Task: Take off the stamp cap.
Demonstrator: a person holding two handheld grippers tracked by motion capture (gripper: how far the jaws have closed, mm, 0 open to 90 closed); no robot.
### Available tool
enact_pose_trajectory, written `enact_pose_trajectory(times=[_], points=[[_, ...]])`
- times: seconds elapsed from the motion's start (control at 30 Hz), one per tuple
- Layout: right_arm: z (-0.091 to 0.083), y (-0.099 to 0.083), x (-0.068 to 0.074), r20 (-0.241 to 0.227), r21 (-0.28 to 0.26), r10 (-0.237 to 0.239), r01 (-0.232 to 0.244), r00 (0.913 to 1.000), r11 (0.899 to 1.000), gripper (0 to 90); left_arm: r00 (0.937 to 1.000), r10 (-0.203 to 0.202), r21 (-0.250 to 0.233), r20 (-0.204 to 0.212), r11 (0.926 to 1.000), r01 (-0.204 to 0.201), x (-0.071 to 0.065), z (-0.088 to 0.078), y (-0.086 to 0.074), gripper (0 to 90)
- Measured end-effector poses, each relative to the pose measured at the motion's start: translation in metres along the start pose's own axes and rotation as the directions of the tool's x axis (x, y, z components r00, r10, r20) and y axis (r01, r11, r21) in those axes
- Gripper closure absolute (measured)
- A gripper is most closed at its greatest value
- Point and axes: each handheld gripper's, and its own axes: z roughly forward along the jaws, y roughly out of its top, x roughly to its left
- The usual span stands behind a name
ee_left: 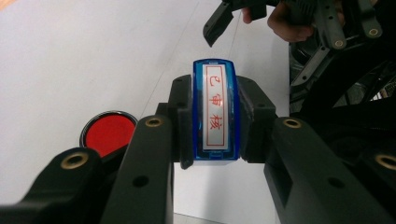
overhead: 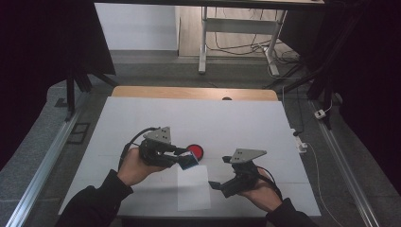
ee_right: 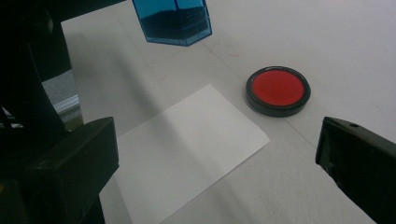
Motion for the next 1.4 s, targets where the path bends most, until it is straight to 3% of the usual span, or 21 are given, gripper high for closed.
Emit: enact_pose_trajectory(times=[0.6, 0.67, 0.83, 0.97, 1.17, 1.2, 1.4], points=[[0.033, 0.018, -0.003, -0.137, 0.008, -0.022, 0.023, 0.9904, 1.0, 0.0, 0.9994, 0.017, -0.021, 0.028, 0.9997, -0.017, -0.001, -0.001, 0.001, 70.4], [0.036, 0.02, -0.005, -0.152, 0.012, -0.028, 0.03, 0.988, 0.999, 4.7, 0.9993, 0.021, -0.02, 0.03, 0.9996, -0.02, -0.001, -0.001, 0.001, 70.4], [0.044, 0.023, -0.008, -0.219, 0.014, -0.044, 0.048, 0.9747, 0.999, 14.7, 0.9985, 0.039, -0.021, 0.038, 0.999, -0.038, -0.002, -0.001, 0.001, 70.4], [0.049, 0.026, -0.009, -0.245, 0.017, -0.058, 0.064, 0.9679, 0.998, 21.9, 0.9972, 0.058, -0.026, 0.046, 0.998, -0.057, -0.002, -0.001, 0.001, 70.4], [0.051, 0.029, -0.012, -0.324, -0.004, -0.072, 0.075, 0.9432, 0.997, 38.9, 0.9946, 0.089, -0.032, 0.052, 0.9956, -0.088, -0.004, -0.001, 0.001, 70.4], [0.051, 0.03, -0.012, -0.324, -0.011, -0.085, 0.086, 0.9422, 0.996, 41.3, 0.9941, 0.093, -0.034, 0.055, 0.9952, -0.092, -0.004, -0.001, 0.001, 70.4], [0.053, 0.032, -0.015, -0.37, -0.051, -0.104, 0.092, 0.923, 0.994, 48.4, 0.9913, 0.116, -0.039, 0.063, 0.9928, -0.113, -0.005, -0.001, 0.002, 70.4]])
